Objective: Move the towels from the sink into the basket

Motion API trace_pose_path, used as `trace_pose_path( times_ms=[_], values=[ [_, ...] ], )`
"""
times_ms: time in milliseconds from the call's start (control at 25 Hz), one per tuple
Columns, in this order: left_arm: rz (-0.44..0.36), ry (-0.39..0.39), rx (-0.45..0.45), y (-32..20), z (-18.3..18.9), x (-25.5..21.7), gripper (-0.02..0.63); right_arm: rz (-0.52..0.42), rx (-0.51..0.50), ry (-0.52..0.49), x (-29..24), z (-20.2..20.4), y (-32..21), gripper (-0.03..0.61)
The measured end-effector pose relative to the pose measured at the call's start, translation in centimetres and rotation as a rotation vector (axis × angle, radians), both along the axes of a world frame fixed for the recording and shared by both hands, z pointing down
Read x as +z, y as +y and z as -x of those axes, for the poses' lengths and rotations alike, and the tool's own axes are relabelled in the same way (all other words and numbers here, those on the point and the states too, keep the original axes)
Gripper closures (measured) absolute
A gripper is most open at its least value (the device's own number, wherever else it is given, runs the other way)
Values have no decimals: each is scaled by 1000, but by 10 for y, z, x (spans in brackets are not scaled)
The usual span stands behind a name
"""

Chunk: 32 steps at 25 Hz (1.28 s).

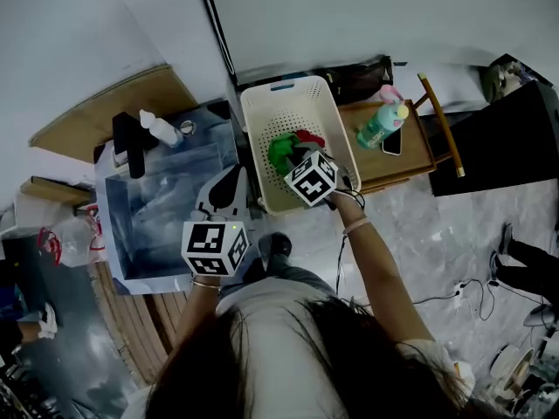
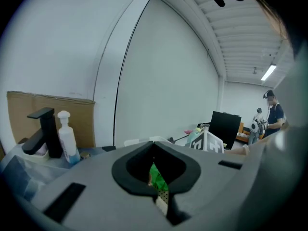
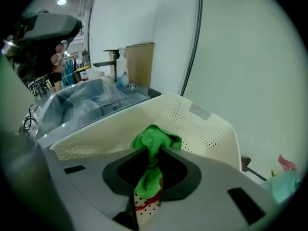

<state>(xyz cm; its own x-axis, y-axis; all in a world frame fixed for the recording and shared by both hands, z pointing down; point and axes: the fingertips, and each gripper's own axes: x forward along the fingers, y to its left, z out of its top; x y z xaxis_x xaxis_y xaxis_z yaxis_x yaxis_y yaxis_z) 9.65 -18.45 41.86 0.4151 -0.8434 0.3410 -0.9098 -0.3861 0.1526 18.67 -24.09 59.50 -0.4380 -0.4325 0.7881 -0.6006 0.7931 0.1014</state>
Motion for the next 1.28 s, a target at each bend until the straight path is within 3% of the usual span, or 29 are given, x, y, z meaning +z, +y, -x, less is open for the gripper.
trace_pose_path(
  times_ms=[520,640,960,1280],
  values=[
    [20,-17,-88,17,34,1,606,100,-105,103,49,19,-16,477],
    [21,-19,-94,20,39,0,605,108,-92,98,49,19,-15,433],
    [9,-18,-90,30,47,-5,605,45,50,-8,12,15,-15,433],
    [-11,-12,-72,52,54,-14,606,-32,176,-71,-26,6,-4,491]
  ],
)
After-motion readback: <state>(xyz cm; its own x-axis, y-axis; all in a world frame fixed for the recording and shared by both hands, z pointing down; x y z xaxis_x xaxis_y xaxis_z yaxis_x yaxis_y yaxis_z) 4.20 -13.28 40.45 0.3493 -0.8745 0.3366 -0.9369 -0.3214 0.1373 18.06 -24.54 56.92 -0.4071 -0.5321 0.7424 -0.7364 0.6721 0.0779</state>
